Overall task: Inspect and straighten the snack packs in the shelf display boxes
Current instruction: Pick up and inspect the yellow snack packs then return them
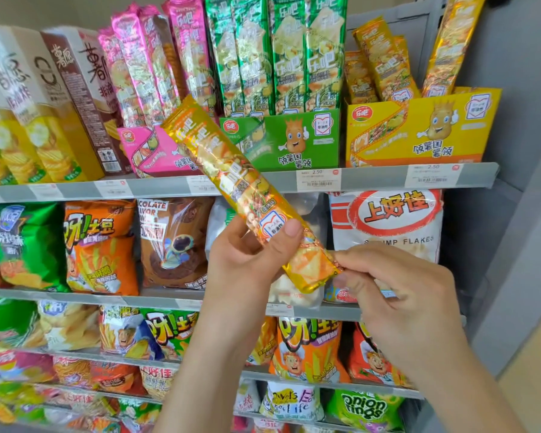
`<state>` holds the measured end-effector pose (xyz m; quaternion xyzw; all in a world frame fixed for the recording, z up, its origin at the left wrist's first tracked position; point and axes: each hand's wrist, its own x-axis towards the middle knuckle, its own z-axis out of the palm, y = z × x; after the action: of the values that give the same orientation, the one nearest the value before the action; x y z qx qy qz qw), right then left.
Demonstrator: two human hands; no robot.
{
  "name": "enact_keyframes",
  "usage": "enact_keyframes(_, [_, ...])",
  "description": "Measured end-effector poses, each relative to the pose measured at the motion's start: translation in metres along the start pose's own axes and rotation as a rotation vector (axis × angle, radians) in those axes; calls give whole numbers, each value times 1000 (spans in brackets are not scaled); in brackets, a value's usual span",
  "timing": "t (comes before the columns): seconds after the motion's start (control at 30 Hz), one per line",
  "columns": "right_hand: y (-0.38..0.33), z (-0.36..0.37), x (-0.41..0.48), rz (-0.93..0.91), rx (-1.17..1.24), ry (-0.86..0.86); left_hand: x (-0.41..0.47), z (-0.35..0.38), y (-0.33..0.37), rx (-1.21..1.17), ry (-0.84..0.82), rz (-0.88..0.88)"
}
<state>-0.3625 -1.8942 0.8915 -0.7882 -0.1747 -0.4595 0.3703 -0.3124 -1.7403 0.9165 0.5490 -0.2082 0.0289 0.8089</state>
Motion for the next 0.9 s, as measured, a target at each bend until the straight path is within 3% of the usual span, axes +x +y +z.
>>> enact_keyframes(0.17, [7,-12,5,286,258,-237,-4,-5,6,102,-39,43])
enact_keyframes(0.23, [12,-18,7,344,342,-375,-7,-9,9,232,-61,93])
enact_keyframes(0.3, [11,-20,9,374,477,-400,-10,-11,12,373,-132,136])
enact_keyframes(0.4, [1,-10,13,366,679,-324,-18,-2,3,527,-250,145])
enact_keyframes(0.5, [-8,7,14,383,642,-128,-29,5,-15,730,-219,248])
enact_keyframes(0.63, [-2,7,15,405,640,57,-42,1,-28,690,-202,215])
enact_keyframes(0.77, [5,6,18,438,608,120,-49,-3,-34,716,-161,196])
enact_keyframes(0.9, [7,9,20,432,544,138,-47,-3,-31,876,-246,227])
